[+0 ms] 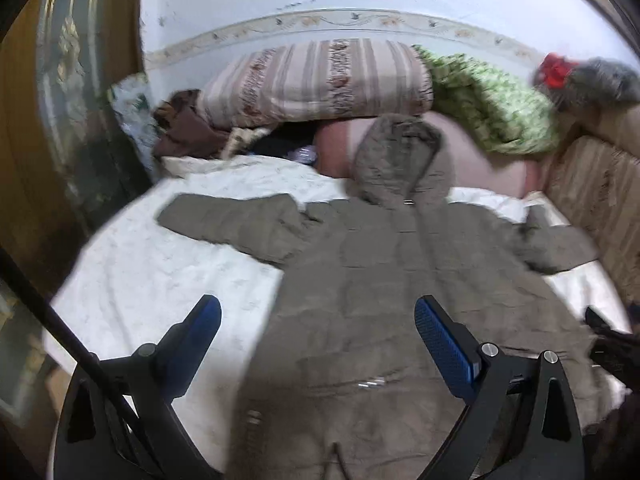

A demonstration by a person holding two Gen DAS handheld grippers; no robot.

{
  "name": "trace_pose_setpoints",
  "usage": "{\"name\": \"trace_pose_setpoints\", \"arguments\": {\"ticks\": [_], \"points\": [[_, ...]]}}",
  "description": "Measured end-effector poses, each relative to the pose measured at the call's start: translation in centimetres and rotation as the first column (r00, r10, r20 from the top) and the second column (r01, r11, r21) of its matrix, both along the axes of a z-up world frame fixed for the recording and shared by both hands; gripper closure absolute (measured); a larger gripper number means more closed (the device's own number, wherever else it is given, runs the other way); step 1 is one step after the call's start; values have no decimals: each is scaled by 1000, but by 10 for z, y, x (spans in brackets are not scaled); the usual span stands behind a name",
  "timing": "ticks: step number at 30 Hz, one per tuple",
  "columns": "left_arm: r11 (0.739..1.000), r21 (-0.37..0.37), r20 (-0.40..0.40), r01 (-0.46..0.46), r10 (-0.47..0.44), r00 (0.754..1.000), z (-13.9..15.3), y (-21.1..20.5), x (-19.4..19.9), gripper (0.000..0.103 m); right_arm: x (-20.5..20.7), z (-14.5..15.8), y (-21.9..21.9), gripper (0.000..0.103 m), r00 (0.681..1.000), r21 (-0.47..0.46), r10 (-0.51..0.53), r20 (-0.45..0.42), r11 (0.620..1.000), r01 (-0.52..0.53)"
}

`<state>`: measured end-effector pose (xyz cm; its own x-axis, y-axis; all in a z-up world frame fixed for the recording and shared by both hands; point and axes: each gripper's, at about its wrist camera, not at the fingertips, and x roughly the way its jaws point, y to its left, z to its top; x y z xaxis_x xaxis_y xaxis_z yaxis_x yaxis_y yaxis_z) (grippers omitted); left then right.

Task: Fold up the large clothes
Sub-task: 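Move both tools over the jacket toward the sleeve beside the left tool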

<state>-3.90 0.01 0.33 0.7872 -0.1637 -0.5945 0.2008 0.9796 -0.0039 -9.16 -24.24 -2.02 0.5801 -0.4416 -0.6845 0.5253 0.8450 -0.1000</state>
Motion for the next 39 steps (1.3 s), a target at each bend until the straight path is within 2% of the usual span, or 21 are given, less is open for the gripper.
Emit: {"name": "trace_pose_setpoints", "arguments": {"ticks": [2, 4, 8, 12, 19, 25, 29, 32, 39], "points": [[998, -51, -6, 22, -23, 1000, 4, 2, -4, 6, -2, 0, -2, 5, 1000, -1, -7, 1, 1000, 7], [1000, -29, 12, -4, 5, 1000, 8, 2, -6, 6, -2, 0, -4, 5, 1000, 3, -11, 0, 1000, 11], [994, 61, 54, -91, 88, 995, 14, 4, -4, 6, -6, 4, -12, 5, 1000, 3, -24, 4, 1000, 24], [989, 41, 30, -139, 138, 990, 19, 25, 4, 6, -10, 11, -23, 5, 999, -31, -34, 9, 999, 35], [959, 27, 26, -282, 281, 959, 29, 78, 16, 6, -25, 23, -54, 5, 998, -150, -64, -29, 987, 59], [933, 24, 41, -360, 358, 933, 38, 108, 18, 6, -48, 37, -100, 5, 986, -215, -160, -45, 966, 147], [919, 35, 49, -392, 390, 919, 41, 120, 17, 6, -63, 55, -125, 5, 975, -270, -222, -23, 940, 208], [908, 33, 54, -418, 416, 908, 47, 131, 18, 6, -69, 69, -134, 5, 970, -267, -241, 8, 935, 235], [887, 32, 85, -461, 457, 885, 58, 157, 22, 6, -70, 88, -131, 5, 978, -252, -197, 71, 945, 209]]}}
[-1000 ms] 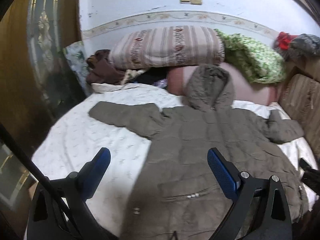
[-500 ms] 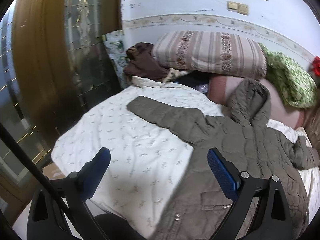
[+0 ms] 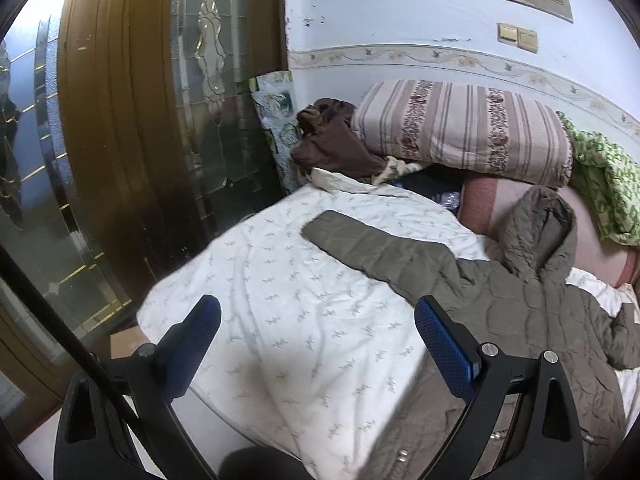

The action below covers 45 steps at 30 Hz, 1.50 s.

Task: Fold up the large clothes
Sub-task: 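Move both tools over the jacket toward the sleeve beside the left tool, then grasp the jacket sleeve cuff with the left tool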

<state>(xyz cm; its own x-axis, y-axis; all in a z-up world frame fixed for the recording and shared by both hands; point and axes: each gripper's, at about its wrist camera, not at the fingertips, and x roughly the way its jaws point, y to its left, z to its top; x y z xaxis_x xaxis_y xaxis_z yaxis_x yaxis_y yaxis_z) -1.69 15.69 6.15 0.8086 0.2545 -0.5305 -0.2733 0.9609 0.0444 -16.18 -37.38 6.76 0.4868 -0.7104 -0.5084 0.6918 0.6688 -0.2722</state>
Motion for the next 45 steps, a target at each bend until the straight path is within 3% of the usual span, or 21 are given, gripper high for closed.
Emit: {"name": "trace_pose_setpoints", "arguments": {"ticks": [4, 11, 16, 19, 28, 34, 39, 45], "points": [[1000, -9, -7, -22, 22, 1000, -6, 14, 8, 6, 9, -4, 11, 5, 1000, -13, 29, 3, 1000, -29], [1000, 1, -66, -17, 17, 998, -28, 27, 39, 6, 36, -18, 32, 4, 986, 128, 164, -7, 978, -162], [1000, -5, -89, -6, 5, 996, -38, 33, 62, 6, 55, -20, 43, 4, 978, 167, 209, -4, 964, -205], [999, -31, -106, 13, -17, 994, -50, 41, 88, 6, 68, -25, 42, 4, 977, 203, 213, -17, 957, -205], [1000, -6, -147, -17, 16, 989, -80, 61, 167, 6, 88, -33, 40, 4, 975, 270, 222, -19, 940, -208], [1000, 27, -131, -15, 19, 991, -86, 61, 191, 11, 105, -44, 40, 4, 978, 290, 207, -37, 938, -188], [999, 48, -152, 16, -9, 988, -96, 56, 209, 22, 120, -60, 40, 4, 976, 312, 205, -73, 934, -173], [996, 84, -154, 16, -3, 988, -108, 54, 227, 23, 139, -77, 46, 4, 970, 337, 216, -108, 926, -169]]}}
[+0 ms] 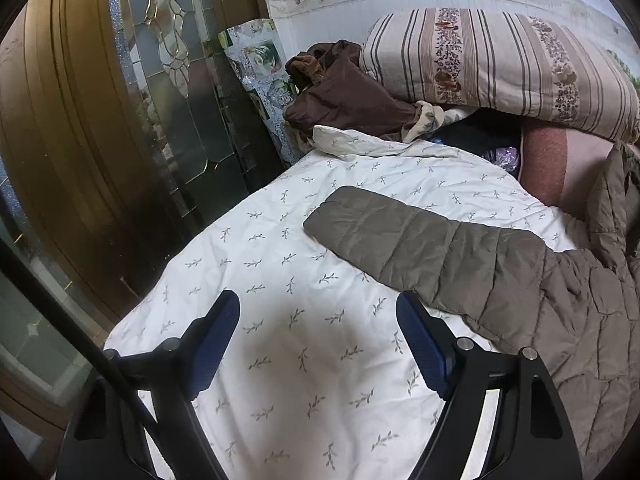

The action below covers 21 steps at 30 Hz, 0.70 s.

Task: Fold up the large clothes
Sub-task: 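Grasp the jacket sleeve cuff with the left tool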

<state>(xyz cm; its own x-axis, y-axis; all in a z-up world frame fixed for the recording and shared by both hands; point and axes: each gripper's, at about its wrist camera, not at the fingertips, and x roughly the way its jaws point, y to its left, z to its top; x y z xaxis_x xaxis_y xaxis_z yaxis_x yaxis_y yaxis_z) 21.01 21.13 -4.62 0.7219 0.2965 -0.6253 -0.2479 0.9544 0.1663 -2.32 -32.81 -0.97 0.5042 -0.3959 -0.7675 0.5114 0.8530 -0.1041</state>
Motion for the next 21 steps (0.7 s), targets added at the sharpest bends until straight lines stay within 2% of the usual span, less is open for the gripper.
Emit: {"name": "trace_pose_setpoints", "arguments": {"ticks": [6, 9, 12, 15, 17, 19, 21], "points": [[1000, -6, -20, -9, 8, 1000, -14, 6, 25, 27, 19, -16, 9, 4, 999, 10, 12, -40, 1000, -12], [998, -61, -43, -16, 13, 999, -23, 14, 44, 27, 31, -25, 11, 4, 998, 32, 21, -60, 999, -19], [988, -154, -83, -29, 16, 996, -35, 25, 75, 27, 42, -34, 16, 4, 997, 59, 36, -71, 998, -32], [962, -268, -150, -47, 7, 989, -56, 40, 109, 27, 62, -44, 31, 4, 993, 111, 100, -66, 989, -93], [936, -346, -188, -67, 1, 982, -72, 52, 130, 27, 85, -49, 59, 4, 977, 154, 204, -55, 969, -193], [903, -419, -213, -98, 7, 977, -86, 63, 148, 27, 108, -51, 93, 4, 950, 179, 308, -39, 938, -297], [873, -476, -217, -108, 2, 976, -94, 69, 158, 27, 133, -51, 133, 4, 909, 192, 416, -16, 894, -405]]}}
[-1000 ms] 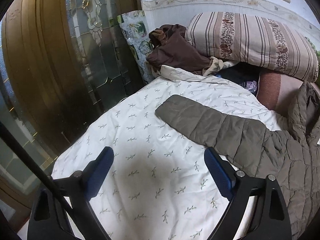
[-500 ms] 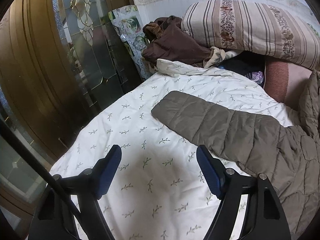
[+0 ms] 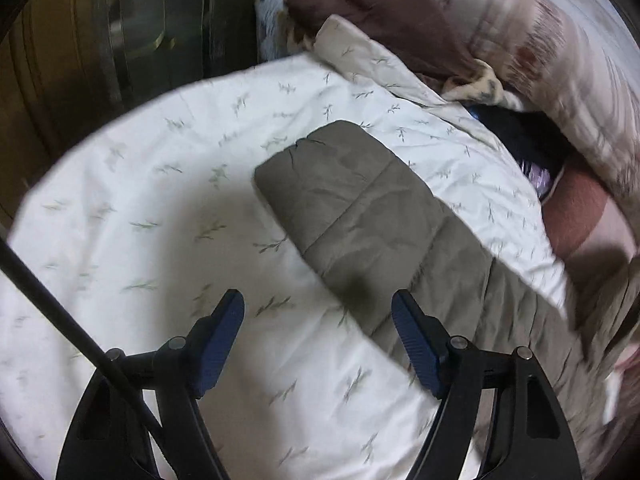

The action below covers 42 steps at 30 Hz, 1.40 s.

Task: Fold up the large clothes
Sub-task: 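Grasp the jacket sleeve cuff with the left tool, then fold the held sleeve across the jacket body with the left tool, then release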

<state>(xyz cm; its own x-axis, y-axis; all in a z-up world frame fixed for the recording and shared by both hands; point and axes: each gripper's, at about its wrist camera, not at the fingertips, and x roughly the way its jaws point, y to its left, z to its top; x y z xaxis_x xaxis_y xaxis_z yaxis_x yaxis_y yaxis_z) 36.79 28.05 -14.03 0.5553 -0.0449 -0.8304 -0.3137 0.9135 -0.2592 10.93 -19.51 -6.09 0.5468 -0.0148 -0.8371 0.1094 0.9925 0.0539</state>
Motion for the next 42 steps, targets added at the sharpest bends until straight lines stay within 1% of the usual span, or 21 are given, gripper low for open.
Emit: {"name": "trace_pose_setpoints", "arguments": {"ticks": [2, 4, 5, 8, 10, 13, 16, 18, 22, 23, 24, 25, 26, 27, 28, 29, 31, 33, 36, 39, 42], "points": [[998, -55, -9, 2, -3, 1000, -7, 5, 11, 27, 33, -2, 50, 4, 992, 19, 121, 20, 992, -121], [997, -81, -10, 3, -4, 1000, -11, 8, 20, 27, 61, -7, 91, 4, 976, 31, 213, 40, 976, -214], [995, -94, -7, 15, -16, 1000, -13, 9, 26, 27, 79, -11, 116, 4, 964, 36, 264, 46, 963, -265], [988, -150, 1, 43, -43, 999, -17, 15, 44, 27, 123, -28, 171, 5, 930, 59, 365, 43, 928, -367], [980, -192, -4, 52, -54, 999, -22, 19, 55, 27, 150, -44, 206, 5, 910, 31, 413, 34, 910, -414], [974, -218, -2, 61, -62, 998, -29, 23, 66, 27, 178, -65, 248, 5, 891, -13, 454, 14, 891, -454], [972, -221, 14, 82, -80, 997, -35, 25, 74, 27, 198, -83, 271, 5, 887, -78, 462, 1, 884, -461], [973, -208, 24, 104, -101, 995, -36, 23, 78, 24, 205, -92, 283, 4, 887, -130, 462, -7, 879, -458], [977, -178, 40, 117, -111, 993, -37, 18, 83, 23, 211, -101, 295, 5, 901, -209, 433, -32, 878, -429], [981, -165, 39, 105, -100, 994, -36, 18, 83, 30, 212, -102, 296, 8, 908, -215, 418, -29, 884, -414], [986, -146, 31, 85, -81, 996, -36, 18, 83, 50, 214, -102, 295, 12, 917, -216, 399, -17, 894, -393], [991, -125, 14, 56, -55, 998, -35, 18, 84, 58, 216, -100, 294, 26, 922, -216, 386, -10, 900, -379], [989, -139, 4, 45, -45, 999, -34, 20, 84, 70, 215, -97, 294, 44, 927, -212, 375, -4, 906, -367], [985, -165, -3, 43, -44, 999, -32, 22, 84, 80, 213, -94, 293, 52, 932, -212, 362, 4, 911, -353], [979, -197, -7, 44, -47, 999, -30, 24, 83, 83, 211, -87, 289, 66, 938, -193, 346, 18, 922, -337], [975, -217, -1, 45, -46, 999, -23, 23, 80, 84, 214, -85, 285, 74, 941, -172, 337, 27, 929, -328], [975, -215, 34, 65, -59, 998, -2, 15, 71, 86, 209, -70, 266, 79, 950, -77, 305, 62, 951, -301], [975, -204, 63, 93, -81, 995, 16, 3, 64, 87, 203, -58, 249, 81, 958, -7, 271, 88, 962, -272], [968, -192, 125, 163, -141, 982, 54, -28, 47, 87, 187, -42, 222, 82, 968, 73, 217, 129, 971, -227], [950, -186, 186, 250, -216, 959, 90, -68, 31, 88, 164, -31, 187, 82, 976, 157, 143, 161, 973, -169], [915, -182, 246, 360, -312, 917, 123, -123, 14, 88, 134, -32, 138, 82, 985, 264, 32, 171, 961, -77]]}}
